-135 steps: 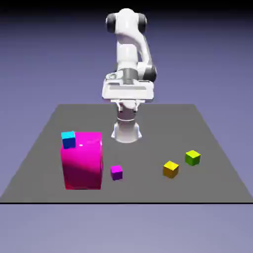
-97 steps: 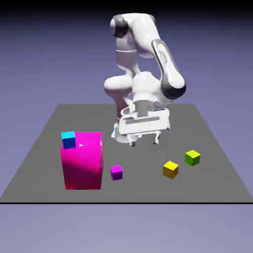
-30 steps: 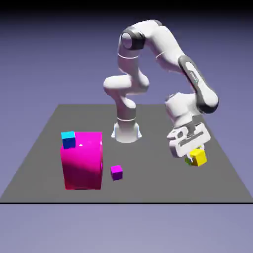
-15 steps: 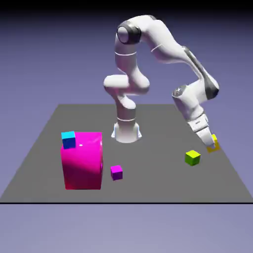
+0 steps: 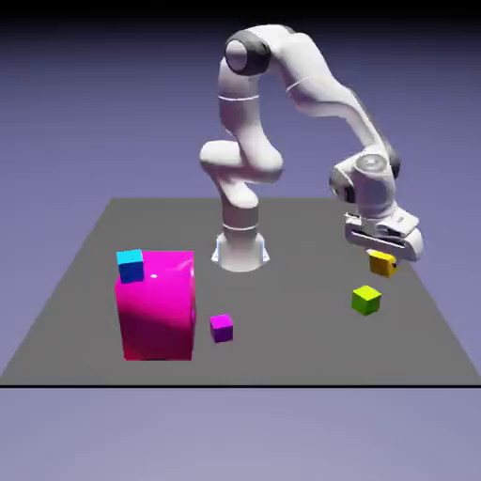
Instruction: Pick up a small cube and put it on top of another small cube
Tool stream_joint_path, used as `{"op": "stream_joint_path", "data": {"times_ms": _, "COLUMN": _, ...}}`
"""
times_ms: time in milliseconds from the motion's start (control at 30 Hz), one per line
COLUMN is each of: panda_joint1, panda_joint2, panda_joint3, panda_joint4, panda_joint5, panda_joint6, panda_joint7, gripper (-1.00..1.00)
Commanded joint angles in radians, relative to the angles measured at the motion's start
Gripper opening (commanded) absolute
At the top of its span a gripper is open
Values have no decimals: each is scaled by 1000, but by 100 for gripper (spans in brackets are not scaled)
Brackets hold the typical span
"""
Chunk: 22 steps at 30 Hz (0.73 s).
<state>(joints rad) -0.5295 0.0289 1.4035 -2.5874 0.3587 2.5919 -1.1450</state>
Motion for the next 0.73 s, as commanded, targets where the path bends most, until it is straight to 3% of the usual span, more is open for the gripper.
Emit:
{"op": "stream_joint_path", "data": {"times_ms": 0, "panda_joint1": -23, "panda_joint2": -8, "panda_joint3": 25, "panda_joint4": -8, "panda_joint5": -43, "panda_joint6": -18, "panda_joint7": -8, "gripper": -100}}
{"op": "stream_joint_path", "data": {"times_ms": 67, "panda_joint1": -37, "panda_joint2": -12, "panda_joint3": 40, "panda_joint4": -13, "panda_joint5": -70, "panda_joint6": -30, "panda_joint7": -13, "gripper": -100}}
{"op": "stream_joint_path", "data": {"times_ms": 600, "panda_joint1": 450, "panda_joint2": 308, "panda_joint3": -523, "panda_joint4": -15, "panda_joint5": -600, "panda_joint6": 180, "panda_joint7": 361, "gripper": -100}}
{"op": "stream_joint_path", "data": {"times_ms": 633, "panda_joint1": 450, "panda_joint2": 308, "panda_joint3": -523, "panda_joint4": -15, "panda_joint5": -600, "panda_joint6": 180, "panda_joint7": 362, "gripper": 100}}
{"op": "stream_joint_path", "data": {"times_ms": 700, "panda_joint1": 419, "panda_joint2": 287, "panda_joint3": -487, "panda_joint4": -15, "panda_joint5": -565, "panda_joint6": 167, "panda_joint7": 337, "gripper": 100}}
